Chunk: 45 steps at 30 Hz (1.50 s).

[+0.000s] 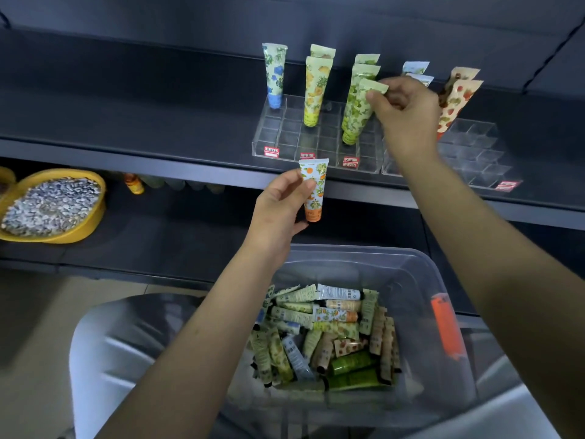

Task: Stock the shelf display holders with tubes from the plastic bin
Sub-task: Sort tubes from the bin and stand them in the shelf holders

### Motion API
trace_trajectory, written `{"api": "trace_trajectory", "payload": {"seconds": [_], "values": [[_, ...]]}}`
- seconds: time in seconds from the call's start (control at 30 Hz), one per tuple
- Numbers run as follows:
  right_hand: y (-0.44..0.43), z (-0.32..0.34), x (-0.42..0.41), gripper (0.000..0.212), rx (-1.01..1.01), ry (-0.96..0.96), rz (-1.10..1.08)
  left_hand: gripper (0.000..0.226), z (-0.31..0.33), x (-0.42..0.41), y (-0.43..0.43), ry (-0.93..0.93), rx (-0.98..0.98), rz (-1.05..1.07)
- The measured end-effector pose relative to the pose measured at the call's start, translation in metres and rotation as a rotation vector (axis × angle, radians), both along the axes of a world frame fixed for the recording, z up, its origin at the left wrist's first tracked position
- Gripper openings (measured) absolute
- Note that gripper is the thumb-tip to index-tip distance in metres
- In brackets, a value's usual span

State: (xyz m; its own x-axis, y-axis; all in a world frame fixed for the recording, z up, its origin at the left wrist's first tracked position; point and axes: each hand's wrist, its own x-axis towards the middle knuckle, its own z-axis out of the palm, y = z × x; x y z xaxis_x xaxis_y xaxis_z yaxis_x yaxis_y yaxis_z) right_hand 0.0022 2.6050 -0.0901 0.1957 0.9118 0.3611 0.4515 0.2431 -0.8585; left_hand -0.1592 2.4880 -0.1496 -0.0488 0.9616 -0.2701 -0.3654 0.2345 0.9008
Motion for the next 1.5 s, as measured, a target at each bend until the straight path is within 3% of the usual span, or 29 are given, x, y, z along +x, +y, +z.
{"api": "trace_trajectory", "payload": {"seconds": [0.27,0.67,1.03,1.13,1.27,1.33,1.43,1.5], "values": [[0.003,0.001,0.000,0.027,0.005,-0.066,-0.028,0.020,0.000,0.002,0.000,0.006,0.005,-0.037],[0.001,0.004,-0.002,0.025,-0.021,-0.022,-0.008,0.036,-0.004,-0.004,0.000,0.095,0.030,-0.127],[-0.019,0.002,0.013,0.019,-0.057,0.029,0.051,0.029,-0.003,0.001,-0.001,0.123,0.061,-0.089],[-0.046,0.003,0.024,0.013,-0.073,0.038,0.127,0.028,0.001,0.008,-0.002,0.129,0.074,-0.091],[-0.086,0.011,0.038,0.013,-0.221,0.035,0.427,0.027,0.011,0.024,-0.001,0.143,0.109,-0.114],[-0.096,0.013,0.043,0.016,-0.266,0.064,0.517,0.024,0.017,0.035,0.000,0.177,0.153,-0.148],[-0.100,0.013,0.052,0.015,-0.230,0.124,0.476,0.020,0.026,0.049,0.003,0.269,0.263,-0.228],[-0.100,0.015,0.060,0.013,-0.199,0.158,0.397,0.023,0.025,0.052,0.008,0.484,0.425,-0.230]]}}
